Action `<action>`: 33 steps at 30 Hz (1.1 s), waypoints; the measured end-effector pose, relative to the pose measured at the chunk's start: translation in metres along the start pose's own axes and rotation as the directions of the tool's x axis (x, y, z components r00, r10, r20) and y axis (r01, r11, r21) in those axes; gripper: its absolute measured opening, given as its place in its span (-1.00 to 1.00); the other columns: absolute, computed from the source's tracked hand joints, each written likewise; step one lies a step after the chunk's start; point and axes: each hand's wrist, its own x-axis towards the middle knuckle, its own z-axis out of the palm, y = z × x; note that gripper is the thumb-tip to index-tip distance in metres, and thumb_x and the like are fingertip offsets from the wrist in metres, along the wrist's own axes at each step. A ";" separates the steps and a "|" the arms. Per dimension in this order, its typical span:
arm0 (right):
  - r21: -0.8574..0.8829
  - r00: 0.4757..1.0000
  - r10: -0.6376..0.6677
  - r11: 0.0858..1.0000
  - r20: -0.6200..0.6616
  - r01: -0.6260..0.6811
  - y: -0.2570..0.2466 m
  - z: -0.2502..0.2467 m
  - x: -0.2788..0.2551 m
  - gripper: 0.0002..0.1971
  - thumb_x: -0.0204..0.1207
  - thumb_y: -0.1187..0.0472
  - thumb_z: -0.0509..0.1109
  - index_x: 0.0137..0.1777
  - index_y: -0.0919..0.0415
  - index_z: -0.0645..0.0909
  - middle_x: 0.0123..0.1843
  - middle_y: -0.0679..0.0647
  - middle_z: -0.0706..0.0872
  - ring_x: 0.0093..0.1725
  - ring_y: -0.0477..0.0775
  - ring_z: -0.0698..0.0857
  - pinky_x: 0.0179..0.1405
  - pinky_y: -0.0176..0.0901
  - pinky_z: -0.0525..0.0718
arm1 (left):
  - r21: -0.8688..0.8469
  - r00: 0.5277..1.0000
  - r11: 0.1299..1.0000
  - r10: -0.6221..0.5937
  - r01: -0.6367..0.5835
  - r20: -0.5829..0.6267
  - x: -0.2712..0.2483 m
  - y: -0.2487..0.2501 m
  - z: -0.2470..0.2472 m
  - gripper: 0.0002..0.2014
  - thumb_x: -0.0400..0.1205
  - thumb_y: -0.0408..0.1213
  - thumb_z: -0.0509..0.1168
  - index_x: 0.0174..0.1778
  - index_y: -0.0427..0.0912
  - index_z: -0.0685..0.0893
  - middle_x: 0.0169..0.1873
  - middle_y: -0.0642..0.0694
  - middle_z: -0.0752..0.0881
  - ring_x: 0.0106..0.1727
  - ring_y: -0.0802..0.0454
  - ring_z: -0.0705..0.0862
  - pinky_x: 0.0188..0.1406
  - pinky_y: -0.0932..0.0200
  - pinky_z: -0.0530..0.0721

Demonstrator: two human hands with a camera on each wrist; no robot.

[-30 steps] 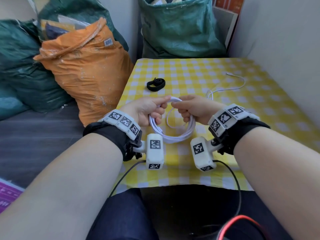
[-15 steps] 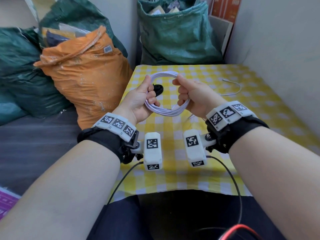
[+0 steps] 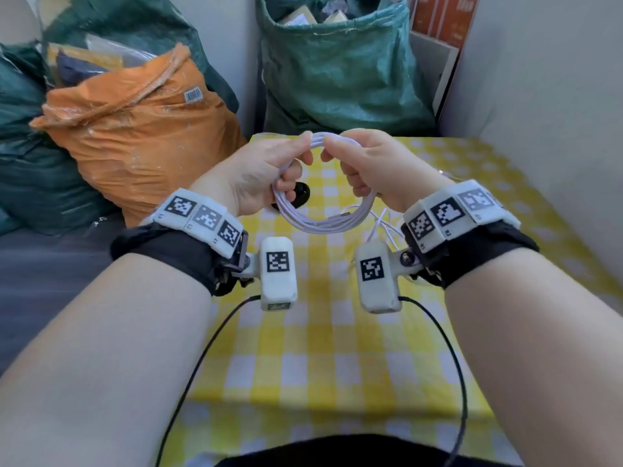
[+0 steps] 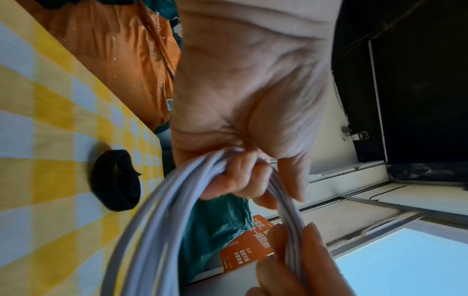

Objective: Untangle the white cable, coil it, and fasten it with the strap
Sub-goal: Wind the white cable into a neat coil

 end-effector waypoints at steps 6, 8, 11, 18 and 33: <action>0.058 0.993 -0.047 0.997 -0.110 0.054 0.027 -0.010 0.044 -0.80 0.62 0.15 0.32 -0.23 0.18 0.59 -0.54 -0.11 0.33 -0.58 -0.12 0.28 -0.53 -0.28 0.31 | -0.161 0.991 0.982 0.084 -0.100 -0.103 0.046 -0.016 -0.004 -0.64 0.71 -0.02 0.14 -0.37 -0.08 0.38 -0.66 0.10 0.16 -0.65 0.17 0.11 -0.62 0.31 0.25; 0.149 0.993 -0.025 0.988 -0.112 0.042 0.036 -0.015 0.050 -0.80 0.62 0.16 0.32 -0.25 0.15 0.58 -0.57 -0.14 0.33 -0.57 -0.11 0.29 -0.49 -0.26 0.32 | -0.251 0.987 0.960 0.094 -0.125 -0.129 0.053 -0.022 -0.005 -0.65 0.72 -0.02 0.13 -0.36 -0.08 0.37 -0.67 0.10 0.16 -0.65 0.18 0.10 -0.62 0.31 0.27; 0.227 0.991 -0.017 0.973 -0.133 0.047 0.049 -0.019 0.066 -0.80 0.63 0.14 0.31 -0.24 0.14 0.59 -0.59 -0.16 0.37 -0.57 -0.12 0.36 -0.44 -0.26 0.35 | -0.344 0.977 0.926 0.096 -0.159 -0.193 0.071 -0.034 -0.007 -0.64 0.71 -0.01 0.15 -0.37 -0.08 0.38 -0.66 0.09 0.15 -0.64 0.15 0.11 -0.59 0.29 0.29; 0.409 0.989 -0.014 0.910 -0.150 0.075 0.069 -0.018 0.084 -0.78 0.67 0.09 0.24 -0.14 0.16 0.60 -0.51 -0.09 0.45 -0.47 -0.07 0.47 -0.16 -0.08 0.51 | -0.488 0.976 0.851 0.111 -0.191 -0.188 0.097 -0.052 -0.011 -0.64 0.73 0.00 0.09 -0.35 -0.08 0.39 -0.63 0.07 0.19 -0.61 0.14 0.20 -0.47 0.28 0.41; 0.417 0.996 0.017 0.909 -0.086 0.021 0.079 -0.012 0.091 -0.77 0.70 0.07 0.16 -0.15 0.17 0.44 -0.53 -0.01 0.50 -0.46 0.06 0.59 -0.21 -0.03 0.59 | -0.563 0.990 0.821 0.013 -0.092 -0.142 0.100 -0.061 -0.021 -0.63 0.72 -0.04 0.08 -0.37 -0.07 0.54 -0.44 0.02 0.55 -0.37 0.08 0.49 -0.16 0.15 0.43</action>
